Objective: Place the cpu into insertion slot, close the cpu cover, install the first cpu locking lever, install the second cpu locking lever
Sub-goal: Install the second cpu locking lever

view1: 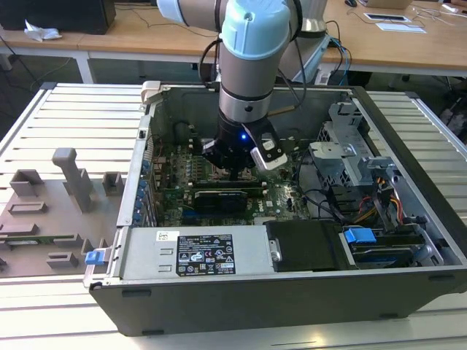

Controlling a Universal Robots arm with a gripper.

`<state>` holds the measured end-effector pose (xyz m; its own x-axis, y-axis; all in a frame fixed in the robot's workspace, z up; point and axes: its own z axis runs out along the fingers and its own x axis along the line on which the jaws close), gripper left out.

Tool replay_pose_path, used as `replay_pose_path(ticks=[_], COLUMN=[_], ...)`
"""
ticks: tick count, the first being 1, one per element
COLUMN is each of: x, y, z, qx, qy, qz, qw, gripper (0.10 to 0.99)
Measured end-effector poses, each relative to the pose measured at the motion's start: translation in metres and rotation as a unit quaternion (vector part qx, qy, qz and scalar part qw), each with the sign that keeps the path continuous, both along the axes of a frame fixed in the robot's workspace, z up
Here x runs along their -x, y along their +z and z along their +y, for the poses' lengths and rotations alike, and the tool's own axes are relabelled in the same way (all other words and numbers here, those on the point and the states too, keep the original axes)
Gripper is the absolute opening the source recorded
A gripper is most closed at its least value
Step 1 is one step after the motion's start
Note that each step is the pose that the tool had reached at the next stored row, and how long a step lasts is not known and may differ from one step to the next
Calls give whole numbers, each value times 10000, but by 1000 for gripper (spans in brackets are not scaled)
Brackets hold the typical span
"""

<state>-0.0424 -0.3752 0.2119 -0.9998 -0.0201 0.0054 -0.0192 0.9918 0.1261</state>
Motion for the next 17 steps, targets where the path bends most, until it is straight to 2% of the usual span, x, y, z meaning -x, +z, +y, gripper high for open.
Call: replay_pose_path(ticks=[3, 5, 8, 17], x=[39, 77, 114, 202], y=[-18, -25, -35, -82], z=[-42, -65, -70, -70], qx=[-22, -60, -114, -119], qy=[9, 19, 50, 126], qz=[0, 0, 0, 1], qw=[10000, 10000, 9999, 9998], gripper=[106, 106, 106, 106])
